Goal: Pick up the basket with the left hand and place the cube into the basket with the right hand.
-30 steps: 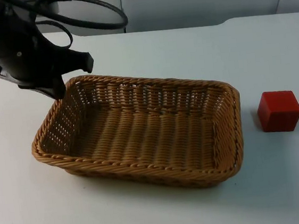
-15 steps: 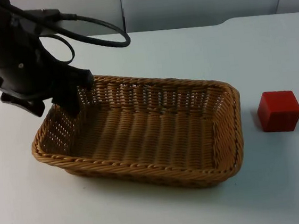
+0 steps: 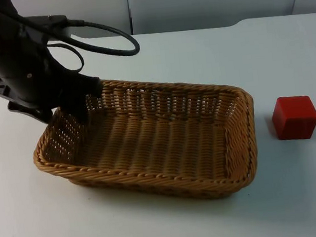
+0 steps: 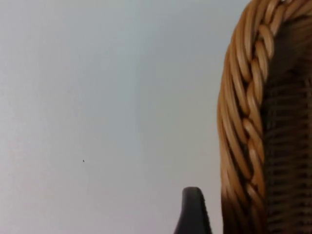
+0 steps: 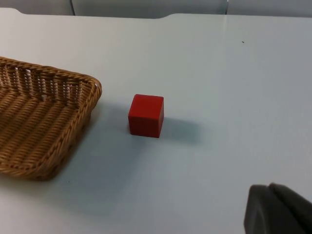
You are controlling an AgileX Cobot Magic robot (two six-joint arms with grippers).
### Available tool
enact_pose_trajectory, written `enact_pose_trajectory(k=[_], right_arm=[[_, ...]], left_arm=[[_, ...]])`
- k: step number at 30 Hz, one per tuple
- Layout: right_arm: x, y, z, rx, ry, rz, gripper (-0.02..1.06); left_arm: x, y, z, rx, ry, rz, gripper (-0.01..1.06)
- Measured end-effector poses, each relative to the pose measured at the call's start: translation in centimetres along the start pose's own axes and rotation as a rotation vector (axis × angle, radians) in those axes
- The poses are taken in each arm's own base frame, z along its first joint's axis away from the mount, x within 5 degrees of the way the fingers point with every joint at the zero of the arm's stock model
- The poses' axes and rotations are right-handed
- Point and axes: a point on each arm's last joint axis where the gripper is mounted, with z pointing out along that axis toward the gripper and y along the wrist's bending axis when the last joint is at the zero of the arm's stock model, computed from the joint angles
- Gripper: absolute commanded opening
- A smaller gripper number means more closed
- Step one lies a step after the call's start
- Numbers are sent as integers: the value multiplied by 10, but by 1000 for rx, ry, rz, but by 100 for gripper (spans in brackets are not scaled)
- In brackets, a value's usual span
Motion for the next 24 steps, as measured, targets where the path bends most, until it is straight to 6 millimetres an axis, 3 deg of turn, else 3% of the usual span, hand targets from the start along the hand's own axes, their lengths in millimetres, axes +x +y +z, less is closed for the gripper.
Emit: enact_pose_trajectory(k=[12, 13, 14, 15, 16, 24], right_arm=[[0, 0, 0, 0, 0, 0, 0], [0, 0, 0, 0, 0, 0, 0], [0, 0, 0, 0, 0, 0, 0], [0, 0, 0, 0, 0, 0, 0], [0, 0, 0, 0, 0, 0, 0], [0, 0, 0, 0, 0, 0, 0]], left_arm=[[8, 2, 20, -6, 64, -4, 55], [8, 2, 21, -6, 66, -4, 49], [8, 2, 21, -6, 66, -4, 36], [8, 2, 21, -6, 66, -2, 9], [8, 2, 21, -6, 66, -2, 0], [7, -1, 20, 26, 63, -11, 0]])
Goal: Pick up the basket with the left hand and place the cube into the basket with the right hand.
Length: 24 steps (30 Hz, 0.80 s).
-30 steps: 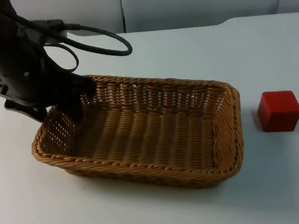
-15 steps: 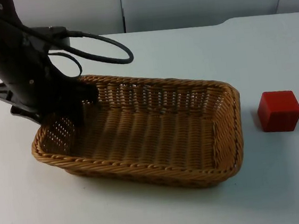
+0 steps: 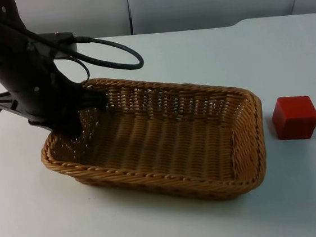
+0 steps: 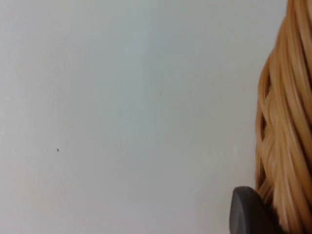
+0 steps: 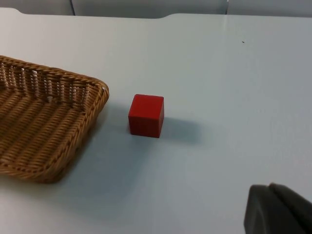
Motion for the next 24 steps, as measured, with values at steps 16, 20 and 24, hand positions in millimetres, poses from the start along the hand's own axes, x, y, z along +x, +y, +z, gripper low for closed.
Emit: enact_pose_trajectory(k=[16, 20, 24], right_arm=[[0, 0, 0, 0, 0, 0, 0], [0, 0, 0, 0, 0, 0, 0], [0, 0, 0, 0, 0, 0, 0]], left_arm=[[-24, -14, -25, 94, 61, 17, 0], [-32, -13, -41, 103, 46, 23, 0], [-33, 0, -53, 114, 41, -22, 0]])
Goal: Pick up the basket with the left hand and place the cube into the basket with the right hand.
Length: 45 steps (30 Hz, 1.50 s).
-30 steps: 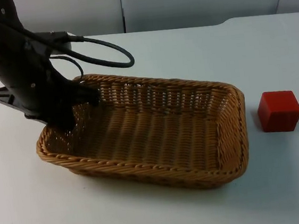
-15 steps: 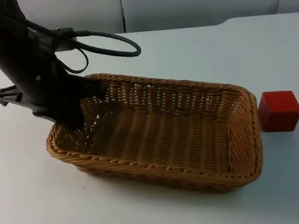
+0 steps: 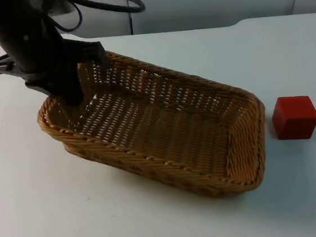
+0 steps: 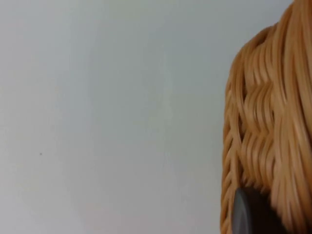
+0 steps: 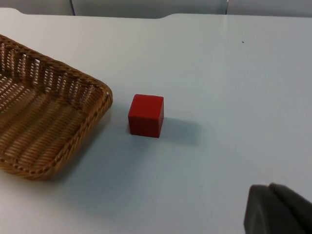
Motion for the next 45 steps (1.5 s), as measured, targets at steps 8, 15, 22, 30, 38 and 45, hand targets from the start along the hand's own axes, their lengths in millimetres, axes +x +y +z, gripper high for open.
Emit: enact_pose_trajectory(k=[8, 15, 22, 30, 38, 45], right_arm=[[0, 0, 0, 0, 0, 0, 0], [0, 0, 0, 0, 0, 0, 0], [0, 0, 0, 0, 0, 0, 0], [0, 0, 0, 0, 0, 0, 0], [0, 0, 0, 0, 0, 0, 0], [0, 0, 0, 0, 0, 0, 0]], left_arm=[[-5, 12, -20, 112, -56, -65, 0], [-8, 2, -24, 219, -90, -89, 0], [-8, 2, -24, 220, -92, -77, 0], [-8, 2, -24, 219, -94, -78, 0], [-12, 3, -24, 205, -129, -80, 0], [-12, 3, -24, 205, -132, -80, 0]])
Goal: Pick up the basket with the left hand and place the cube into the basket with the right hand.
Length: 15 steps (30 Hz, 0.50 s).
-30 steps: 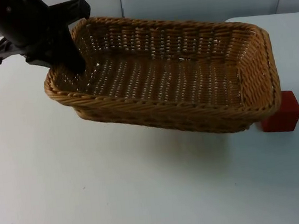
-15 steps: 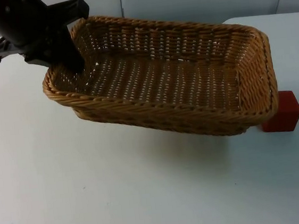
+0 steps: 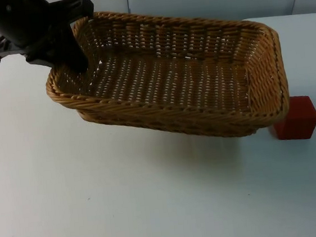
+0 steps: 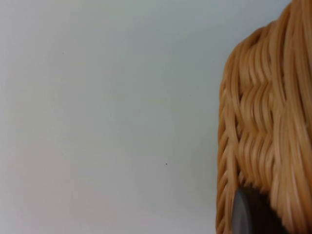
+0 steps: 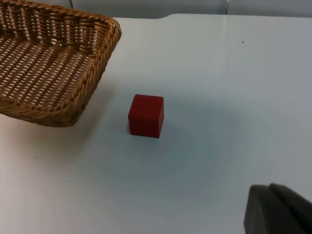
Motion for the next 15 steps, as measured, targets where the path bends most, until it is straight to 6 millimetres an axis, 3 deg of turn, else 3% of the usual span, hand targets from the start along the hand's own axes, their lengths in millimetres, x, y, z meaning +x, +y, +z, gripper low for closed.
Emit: enact_pose_trajectory(k=[15], right_arm=[[0, 0, 0, 0, 0, 0, 0]], left_arm=[[0, 0, 0, 0, 0, 2, 0]])
